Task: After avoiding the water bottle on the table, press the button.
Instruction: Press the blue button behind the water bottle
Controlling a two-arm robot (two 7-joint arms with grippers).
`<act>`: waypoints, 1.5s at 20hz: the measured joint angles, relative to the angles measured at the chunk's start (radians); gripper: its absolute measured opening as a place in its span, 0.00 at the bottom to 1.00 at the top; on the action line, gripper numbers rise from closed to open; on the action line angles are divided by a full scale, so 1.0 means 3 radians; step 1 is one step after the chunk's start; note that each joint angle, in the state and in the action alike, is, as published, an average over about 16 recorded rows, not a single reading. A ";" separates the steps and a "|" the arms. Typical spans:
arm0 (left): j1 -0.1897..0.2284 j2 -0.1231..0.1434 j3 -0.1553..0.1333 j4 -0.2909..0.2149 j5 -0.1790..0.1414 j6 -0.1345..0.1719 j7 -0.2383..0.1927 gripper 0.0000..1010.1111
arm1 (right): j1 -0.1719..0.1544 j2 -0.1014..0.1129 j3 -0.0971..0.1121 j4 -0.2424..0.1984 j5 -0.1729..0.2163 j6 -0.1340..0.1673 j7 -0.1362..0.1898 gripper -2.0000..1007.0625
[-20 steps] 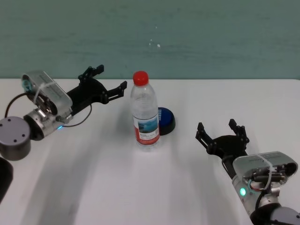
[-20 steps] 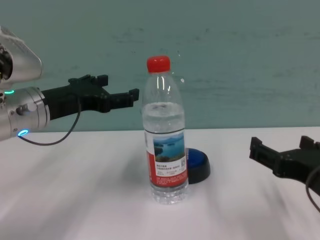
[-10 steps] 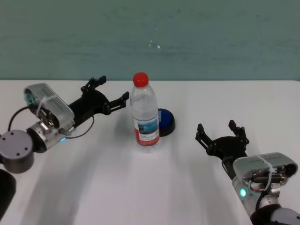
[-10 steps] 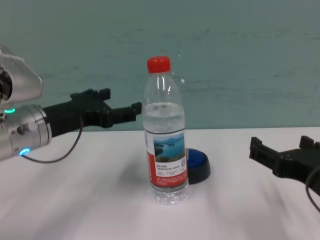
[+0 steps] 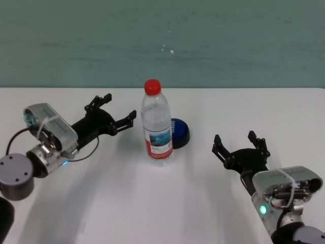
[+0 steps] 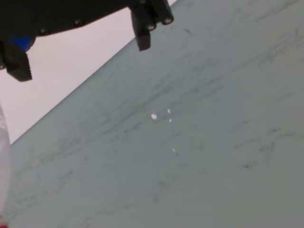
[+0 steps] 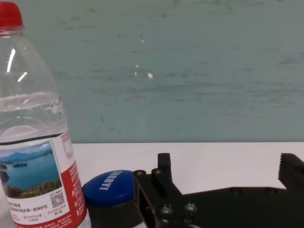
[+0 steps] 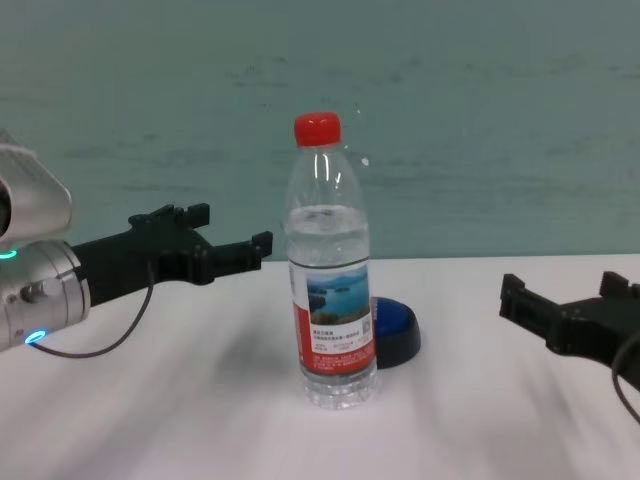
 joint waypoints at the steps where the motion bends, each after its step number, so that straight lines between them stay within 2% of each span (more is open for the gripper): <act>1: 0.0014 0.0004 -0.0004 -0.0001 0.0001 -0.0001 0.0002 0.99 | 0.0000 0.0000 0.0000 0.0000 0.0000 0.0000 0.0000 1.00; 12: 0.0114 0.0035 -0.0033 -0.0011 0.0018 -0.0014 0.0008 0.99 | 0.0000 0.0000 0.0000 0.0000 0.0000 0.0000 0.0000 1.00; 30: 0.0163 0.0067 -0.0042 -0.0070 0.0044 0.0007 0.0001 0.99 | 0.0000 0.0000 0.0000 0.0000 0.0000 0.0000 0.0000 1.00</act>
